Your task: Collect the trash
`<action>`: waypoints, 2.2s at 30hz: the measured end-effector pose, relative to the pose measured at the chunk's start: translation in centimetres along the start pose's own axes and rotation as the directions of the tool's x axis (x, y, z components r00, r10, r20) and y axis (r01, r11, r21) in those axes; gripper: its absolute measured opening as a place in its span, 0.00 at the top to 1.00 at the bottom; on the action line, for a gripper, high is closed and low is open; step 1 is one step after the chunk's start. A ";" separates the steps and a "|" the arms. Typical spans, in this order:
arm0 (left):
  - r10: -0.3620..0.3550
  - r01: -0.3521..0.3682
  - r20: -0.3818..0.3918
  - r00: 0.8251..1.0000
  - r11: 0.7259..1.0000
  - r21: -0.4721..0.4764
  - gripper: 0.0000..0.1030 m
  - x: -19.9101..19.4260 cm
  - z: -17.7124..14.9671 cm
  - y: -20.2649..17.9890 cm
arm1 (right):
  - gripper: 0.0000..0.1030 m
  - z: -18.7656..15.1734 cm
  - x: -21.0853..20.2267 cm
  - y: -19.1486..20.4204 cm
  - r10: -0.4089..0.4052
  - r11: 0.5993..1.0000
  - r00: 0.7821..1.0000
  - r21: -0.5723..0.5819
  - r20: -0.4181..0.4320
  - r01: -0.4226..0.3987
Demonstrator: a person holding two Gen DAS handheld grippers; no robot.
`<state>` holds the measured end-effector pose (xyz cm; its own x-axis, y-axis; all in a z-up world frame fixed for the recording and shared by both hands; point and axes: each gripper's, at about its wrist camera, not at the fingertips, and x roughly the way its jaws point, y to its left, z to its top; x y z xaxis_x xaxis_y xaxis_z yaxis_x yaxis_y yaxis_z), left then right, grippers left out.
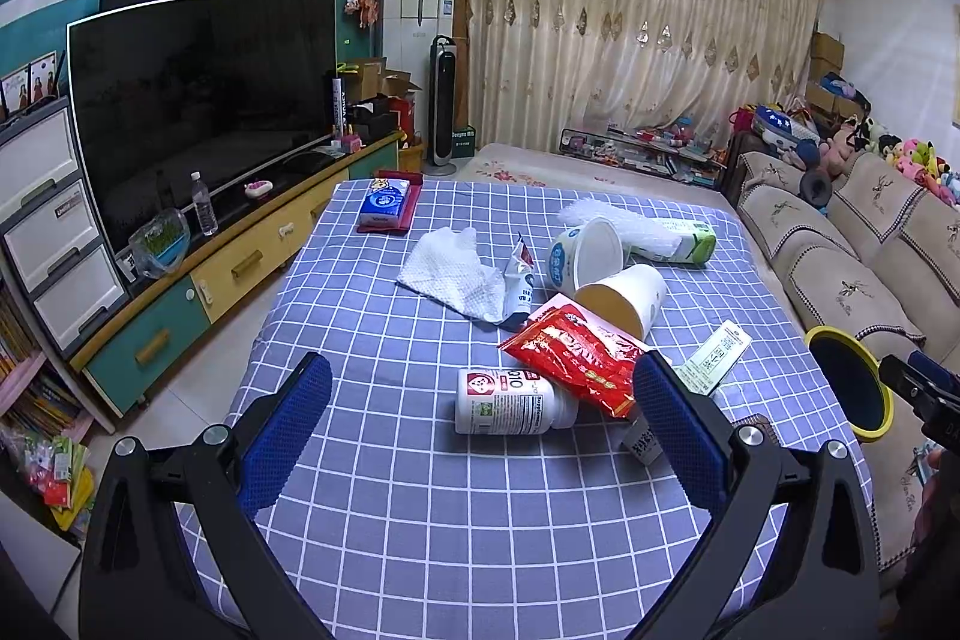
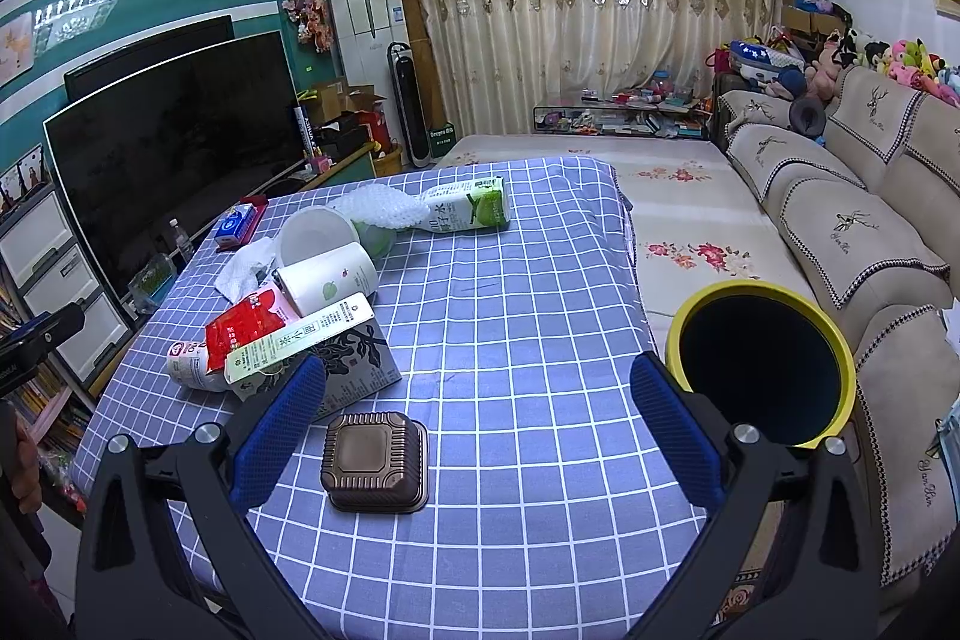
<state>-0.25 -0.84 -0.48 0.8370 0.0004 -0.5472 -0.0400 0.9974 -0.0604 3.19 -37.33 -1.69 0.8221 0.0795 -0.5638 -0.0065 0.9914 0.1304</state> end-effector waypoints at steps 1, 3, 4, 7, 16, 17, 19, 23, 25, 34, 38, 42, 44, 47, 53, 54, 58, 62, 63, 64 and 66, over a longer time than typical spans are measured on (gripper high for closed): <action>0.001 -0.001 0.000 1.000 1.000 0.001 0.04 0.0 0.0 0.0 | 0.06 0.0 0.0 0.0 0.000 1.000 1.000 0.000 0.000 0.000; 0.000 0.000 0.000 1.000 1.000 0.001 0.04 0.0 0.0 0.0 | 0.06 0.0 0.0 0.0 0.001 1.000 1.000 0.000 0.000 -0.001; 0.000 0.000 0.000 1.000 1.000 0.001 0.04 0.0 0.0 0.0 | 0.06 0.0 0.0 0.0 0.001 1.000 1.000 0.000 0.000 -0.001; 0.000 0.000 0.000 1.000 1.000 0.001 0.04 0.0 0.0 0.0 | 0.06 0.0 0.0 0.0 0.001 1.000 1.000 0.000 -0.001 -0.001; 0.001 -0.001 -0.001 1.000 1.000 0.002 0.04 0.0 0.0 0.0 | 0.06 0.1 0.0 0.0 0.001 1.000 1.000 0.001 -0.001 -0.001; 0.001 -0.001 -0.002 1.000 1.000 0.002 0.04 0.0 0.0 0.0 | 0.06 0.0 0.0 0.0 0.000 1.000 1.000 0.001 -0.001 0.000; 0.000 0.000 -0.003 1.000 1.000 0.002 0.04 0.0 -0.1 0.0 | 0.06 0.0 0.0 0.0 0.000 1.000 1.000 0.001 -0.001 0.000; -0.001 0.001 -0.004 1.000 1.000 0.002 0.04 0.1 -0.3 0.0 | 0.06 0.0 0.0 0.0 -0.001 1.000 1.000 0.000 -0.002 0.001; -0.001 0.001 -0.003 1.000 1.000 0.002 0.04 0.1 -0.3 0.0 | 0.06 0.0 0.0 0.0 0.000 1.000 1.000 0.002 -0.002 0.000; 0.001 -0.001 -0.011 1.000 1.000 -0.008 0.04 0.7 -0.7 0.0 | 0.06 -1.2 1.8 0.6 0.039 0.999 0.997 -0.008 -0.060 -0.039; 0.002 -0.002 -0.021 1.000 1.000 -0.011 0.04 1.2 -1.0 0.1 | 0.06 -2.8 3.7 2.4 0.067 0.996 0.993 -0.050 -0.098 -0.072; 0.000 0.000 -0.034 0.999 1.000 -0.018 0.04 1.9 -0.8 0.4 | 0.06 -3.6 5.2 3.7 0.091 0.994 0.987 -0.055 -0.134 -0.099; -0.004 0.003 -0.045 0.999 1.000 -0.025 0.04 2.5 -0.9 0.5 | 0.07 -3.9 5.8 4.0 0.090 0.993 0.985 -0.057 -0.145 -0.100; -0.011 0.009 -0.063 0.998 1.000 -0.029 0.04 3.3 -0.9 0.7 | 0.12 -4.5 7.0 4.4 0.083 0.994 0.981 -0.061 -0.173 -0.095; -0.019 0.016 -0.087 0.996 0.999 -0.032 0.04 4.5 -1.2 0.7 | 0.17 -5.6 8.8 5.2 0.084 0.992 0.970 -0.074 -0.230 -0.103; -0.019 0.016 -0.089 0.996 0.999 -0.032 0.04 4.6 -1.1 0.7 | 0.18 -5.8 9.0 5.3 0.082 0.992 0.970 -0.077 -0.230 -0.102; -0.020 0.016 -0.096 0.995 0.999 -0.032 0.04 4.9 -1.2 0.6 | 0.24 -6.2 9.4 5.6 0.074 0.991 0.967 -0.093 -0.246 -0.100; -0.026 0.023 -0.102 0.994 0.999 -0.030 0.04 5.0 -1.3 0.5 | 0.38 -6.8 10.1 5.9 0.059 0.990 0.960 -0.107 -0.273 -0.092; -0.027 0.024 -0.102 0.994 0.999 -0.029 0.04 5.0 -1.3 0.4 | 0.39 -6.8 10.0 5.9 0.061 0.990 0.962 -0.108 -0.267 -0.093; -0.027 0.025 -0.102 0.994 0.999 -0.028 0.04 5.0 -1.3 0.4 | 0.39 -6.8 9.9 5.9 0.066 0.990 0.962 -0.105 -0.265 -0.096; -0.031 0.028 -0.099 0.995 0.999 -0.027 0.04 5.0 -1.3 0.4 | 0.40 -6.5 9.5 5.7 0.083 0.989 0.963 -0.098 -0.256 -0.111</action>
<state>3.17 -0.56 -4.31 0.7796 -0.0377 -0.6252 -0.0307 0.9947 -0.0982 7.23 -30.25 -11.62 0.6458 0.1854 -0.7407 -0.1534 0.9818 0.1120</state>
